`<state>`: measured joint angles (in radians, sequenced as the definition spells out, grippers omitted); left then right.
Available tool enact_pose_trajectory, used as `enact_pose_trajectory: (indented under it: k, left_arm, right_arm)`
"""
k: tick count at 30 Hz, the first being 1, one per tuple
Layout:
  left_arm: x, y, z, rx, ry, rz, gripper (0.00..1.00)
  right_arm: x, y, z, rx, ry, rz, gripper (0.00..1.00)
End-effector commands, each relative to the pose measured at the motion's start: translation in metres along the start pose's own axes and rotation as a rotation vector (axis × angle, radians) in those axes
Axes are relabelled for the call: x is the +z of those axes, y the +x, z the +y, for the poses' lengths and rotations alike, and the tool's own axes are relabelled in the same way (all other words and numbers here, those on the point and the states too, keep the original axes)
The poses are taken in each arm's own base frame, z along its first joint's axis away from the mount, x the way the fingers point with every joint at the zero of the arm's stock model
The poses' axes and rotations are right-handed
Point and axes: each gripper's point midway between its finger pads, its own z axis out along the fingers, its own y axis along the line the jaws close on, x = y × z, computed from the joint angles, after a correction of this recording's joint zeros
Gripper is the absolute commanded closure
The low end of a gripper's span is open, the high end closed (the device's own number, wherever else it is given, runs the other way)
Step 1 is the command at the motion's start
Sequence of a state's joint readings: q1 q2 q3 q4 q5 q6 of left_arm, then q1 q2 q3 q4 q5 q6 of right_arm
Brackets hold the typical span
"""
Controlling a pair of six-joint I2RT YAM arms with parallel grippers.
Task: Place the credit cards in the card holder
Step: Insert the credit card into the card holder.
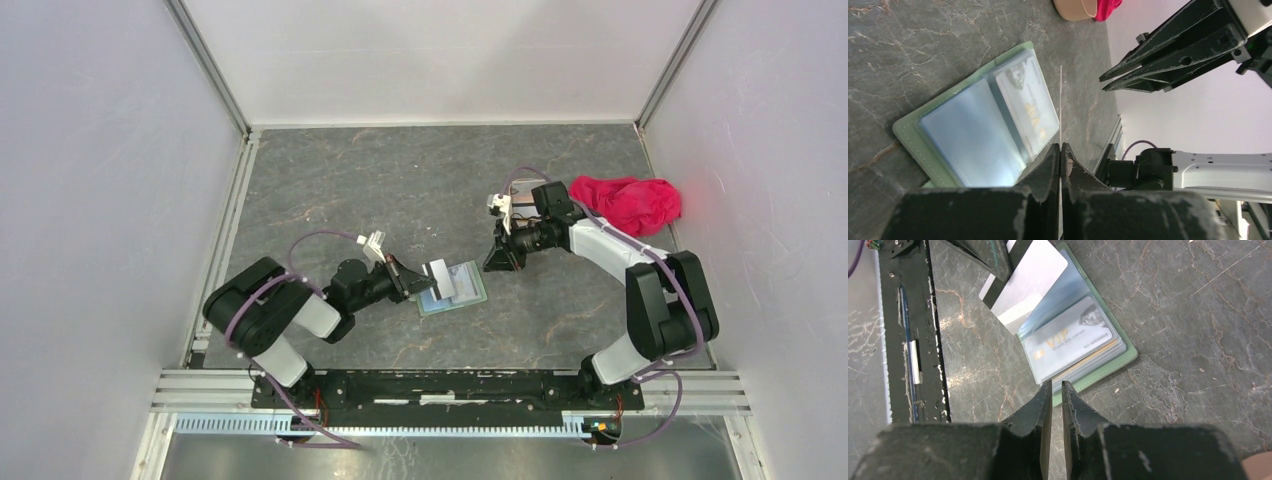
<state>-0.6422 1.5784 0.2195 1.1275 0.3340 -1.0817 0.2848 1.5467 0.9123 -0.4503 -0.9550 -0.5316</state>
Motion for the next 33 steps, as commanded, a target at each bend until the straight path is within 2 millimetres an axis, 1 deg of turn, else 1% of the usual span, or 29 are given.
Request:
enact_pose_trajectory:
  k: [1,3,6,7,11,15,18,20,23,27,33]
  left_arm:
    - [-0.001,-0.014,-0.034,-0.029,0.199,-0.029,0.98]
    - [-0.003,-0.014,-0.033,-0.054,0.223,-0.019,0.98]
    - [-0.007,-0.013,-0.021,-0.091,0.218,0.001,0.98]
    - [-0.008,-0.012,-0.016,-0.104,0.206,0.005,0.98]
    - [-0.013,-0.010,-0.009,-0.111,0.188,0.000,0.98]
    - [-0.016,-0.006,-0.002,-0.123,0.152,0.001,0.98]
    - [-0.016,-0.006,0.006,-0.117,0.108,-0.003,0.98]
    - [-0.013,-0.006,0.007,-0.110,0.098,0.003,0.98]
    - [-0.009,-0.009,0.005,-0.110,0.107,0.007,0.98]
    - [-0.004,-0.003,0.007,-0.112,0.108,0.044,0.98]
    - [0.000,0.004,0.017,-0.122,0.087,0.077,0.98]
  right_arm:
    - [0.005,-0.021,-0.001,0.004,-0.041,-0.063,0.82]
    - [0.006,-0.024,-0.003,0.010,-0.041,-0.065,0.82]
    - [0.009,-0.030,-0.007,0.010,-0.036,-0.067,0.82]
    - [0.010,-0.032,-0.007,0.007,-0.039,-0.067,0.82]
    - [0.017,-0.034,-0.001,-0.001,-0.052,-0.062,0.82]
    - [0.022,-0.027,-0.001,0.018,-0.051,-0.055,0.82]
    - [0.025,-0.015,0.000,0.035,-0.057,-0.029,0.81]
    - [0.027,-0.007,0.000,0.055,-0.059,-0.019,0.82]
    - [0.028,-0.003,-0.002,0.064,-0.052,-0.010,0.82]
    - [0.031,0.004,-0.004,0.085,-0.056,0.012,0.81]
    - [0.036,0.013,-0.006,0.128,-0.072,0.035,0.81]
